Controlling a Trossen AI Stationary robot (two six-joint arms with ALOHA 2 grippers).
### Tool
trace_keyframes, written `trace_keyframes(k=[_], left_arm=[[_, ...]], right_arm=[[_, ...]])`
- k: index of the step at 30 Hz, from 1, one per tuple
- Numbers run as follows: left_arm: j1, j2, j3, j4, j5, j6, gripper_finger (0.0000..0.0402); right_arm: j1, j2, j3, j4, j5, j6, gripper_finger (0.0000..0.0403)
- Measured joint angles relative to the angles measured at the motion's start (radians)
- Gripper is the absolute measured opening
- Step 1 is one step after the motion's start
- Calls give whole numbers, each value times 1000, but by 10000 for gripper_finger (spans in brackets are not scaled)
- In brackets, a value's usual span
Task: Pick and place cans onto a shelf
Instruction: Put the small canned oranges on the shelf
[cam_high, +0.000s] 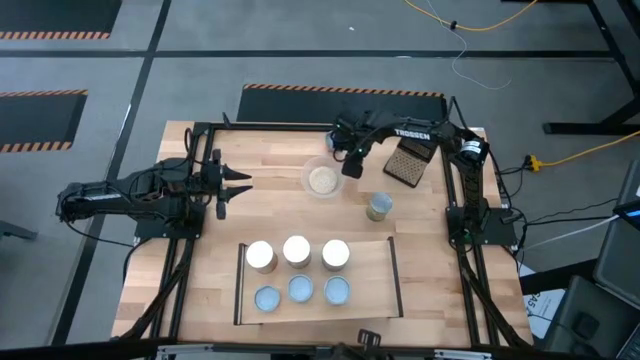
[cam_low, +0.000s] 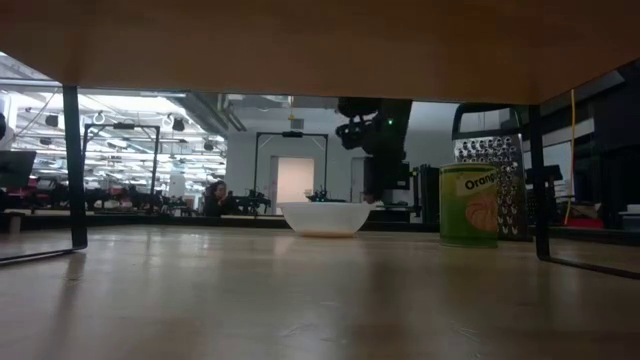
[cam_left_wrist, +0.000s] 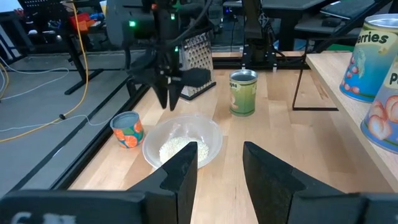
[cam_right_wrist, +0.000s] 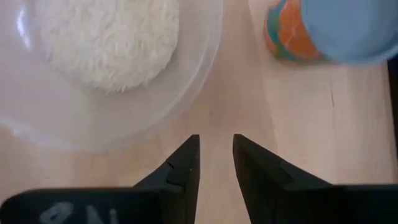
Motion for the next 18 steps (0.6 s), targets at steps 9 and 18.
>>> trace_keyframes(k=[9, 18], left_arm=[[0, 0, 0, -1, 0, 0, 121], [0, 0, 0, -1, 0, 0, 121]], right_arm=[[0, 0, -42, 180, 83, 6, 100], [-7, 0, -42, 279, 165, -2, 100]])
